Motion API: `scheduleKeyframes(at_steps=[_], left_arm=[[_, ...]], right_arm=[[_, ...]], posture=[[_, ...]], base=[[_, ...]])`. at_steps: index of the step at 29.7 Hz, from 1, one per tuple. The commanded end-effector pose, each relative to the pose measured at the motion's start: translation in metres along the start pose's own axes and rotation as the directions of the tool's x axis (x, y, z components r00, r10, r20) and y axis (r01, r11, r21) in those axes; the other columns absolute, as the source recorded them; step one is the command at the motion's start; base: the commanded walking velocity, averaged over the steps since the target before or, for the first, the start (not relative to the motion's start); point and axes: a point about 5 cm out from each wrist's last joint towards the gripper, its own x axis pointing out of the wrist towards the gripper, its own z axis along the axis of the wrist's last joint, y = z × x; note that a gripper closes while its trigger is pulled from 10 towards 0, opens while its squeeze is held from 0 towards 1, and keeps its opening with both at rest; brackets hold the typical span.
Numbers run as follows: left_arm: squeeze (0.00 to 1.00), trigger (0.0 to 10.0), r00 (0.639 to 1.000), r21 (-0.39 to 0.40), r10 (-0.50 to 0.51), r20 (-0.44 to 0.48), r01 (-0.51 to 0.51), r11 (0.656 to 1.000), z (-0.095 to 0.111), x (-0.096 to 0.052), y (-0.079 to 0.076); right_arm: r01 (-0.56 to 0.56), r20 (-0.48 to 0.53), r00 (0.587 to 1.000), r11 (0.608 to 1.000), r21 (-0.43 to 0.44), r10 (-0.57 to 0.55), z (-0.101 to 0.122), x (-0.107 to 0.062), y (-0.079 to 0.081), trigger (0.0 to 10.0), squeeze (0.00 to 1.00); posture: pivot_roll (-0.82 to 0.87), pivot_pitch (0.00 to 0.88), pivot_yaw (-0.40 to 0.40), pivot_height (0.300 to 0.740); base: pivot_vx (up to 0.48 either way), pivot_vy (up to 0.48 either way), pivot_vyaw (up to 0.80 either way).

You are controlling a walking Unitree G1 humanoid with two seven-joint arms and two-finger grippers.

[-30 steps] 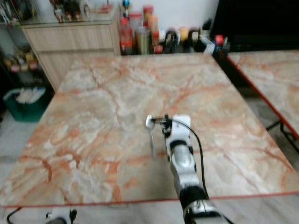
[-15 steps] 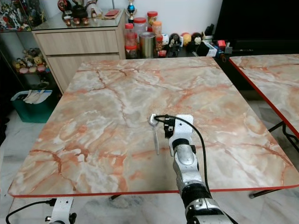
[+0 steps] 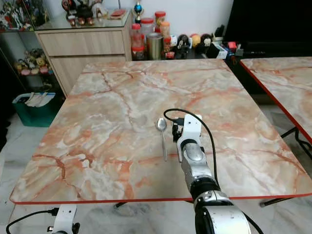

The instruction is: Setting the table

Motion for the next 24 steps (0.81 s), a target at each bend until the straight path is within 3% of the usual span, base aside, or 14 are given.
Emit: scheduleKeyframes(at_steps=[1, 11, 24], left_arm=[[0.00, 10.0, 1.000, -0.009, 0.000, -0.008, 0.000, 1.000, 0.002, 0.001, 0.001], [0.00, 10.0, 1.000, -0.019, 0.000, -0.015, 0.000, 1.000, -0.001, 0.000, 0.000], [0.00, 10.0, 1.000, -0.029, -0.007, -0.023, 0.006, 1.000, -0.003, 0.000, -0.003]], right_arm=[[-0.005, 0.002, 1.000, 1.000, -0.013, 0.005, 0.011, 0.004, 0.003, 10.0, 0.00], [-0.049, -0.011, 0.999, 0.997, -0.057, 0.049, 0.023, 0.009, 0.015, 10.0, 0.00], [-0.037, -0.041, 0.999, 0.996, -0.082, 0.034, 0.025, 0.011, 0.012, 10.0, 0.00]], posture=[[-0.02, 0.000, 0.014, 0.740], [-0.01, 0.000, 0.002, 0.740], [-0.01, 0.000, -0.005, 0.740]], base=[[0.000, 0.000, 0.00], [0.000, 0.000, 0.00], [0.000, 0.000, 0.00]])
